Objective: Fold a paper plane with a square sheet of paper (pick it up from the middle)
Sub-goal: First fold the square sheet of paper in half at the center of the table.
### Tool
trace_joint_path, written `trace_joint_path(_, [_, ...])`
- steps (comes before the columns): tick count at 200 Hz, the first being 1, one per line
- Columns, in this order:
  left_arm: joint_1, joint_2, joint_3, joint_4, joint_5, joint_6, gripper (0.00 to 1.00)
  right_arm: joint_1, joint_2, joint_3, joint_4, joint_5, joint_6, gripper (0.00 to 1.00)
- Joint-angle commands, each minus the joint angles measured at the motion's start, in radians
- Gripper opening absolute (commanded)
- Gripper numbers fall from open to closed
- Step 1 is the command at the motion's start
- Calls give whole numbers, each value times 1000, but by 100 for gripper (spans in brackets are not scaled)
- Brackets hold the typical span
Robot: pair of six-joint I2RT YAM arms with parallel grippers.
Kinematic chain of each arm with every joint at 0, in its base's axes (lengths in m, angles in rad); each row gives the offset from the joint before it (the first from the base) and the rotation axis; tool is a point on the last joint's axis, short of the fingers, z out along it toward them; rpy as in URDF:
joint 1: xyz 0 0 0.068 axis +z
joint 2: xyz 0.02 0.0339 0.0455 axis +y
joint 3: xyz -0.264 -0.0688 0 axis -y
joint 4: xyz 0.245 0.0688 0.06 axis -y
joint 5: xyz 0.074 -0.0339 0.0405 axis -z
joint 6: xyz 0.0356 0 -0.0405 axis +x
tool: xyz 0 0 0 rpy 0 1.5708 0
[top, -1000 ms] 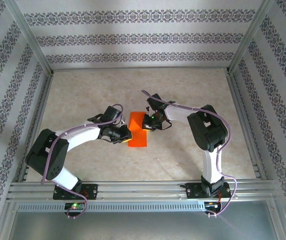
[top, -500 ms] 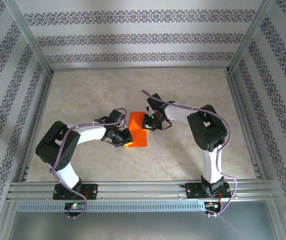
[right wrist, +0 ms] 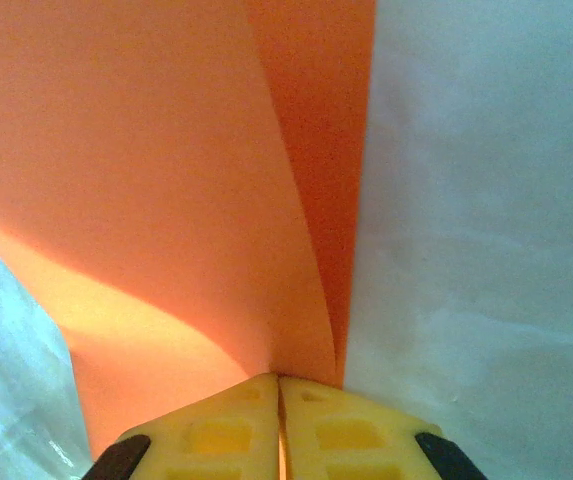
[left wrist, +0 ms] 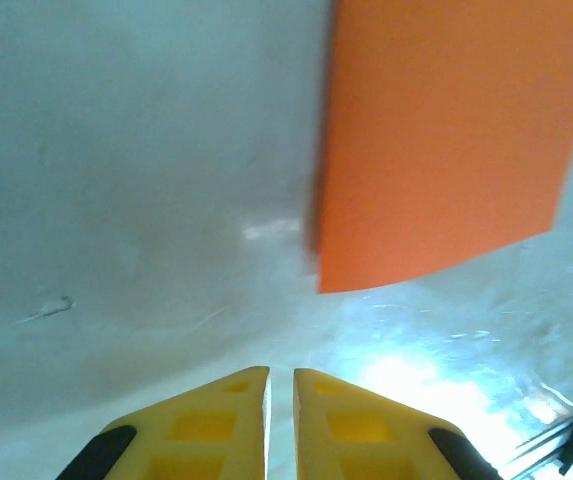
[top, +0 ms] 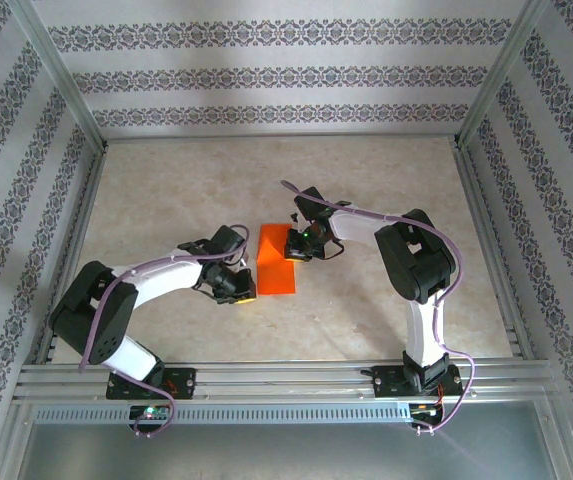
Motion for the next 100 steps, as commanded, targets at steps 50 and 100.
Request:
trace_joint_path(50, [71,179,212,252,19,-48,13,3,121,-28,-200,205,-139,10])
trace_joint_path(100, [94,327,266,266,49,-53,13,-6,134,-21,-204,195,-127,10])
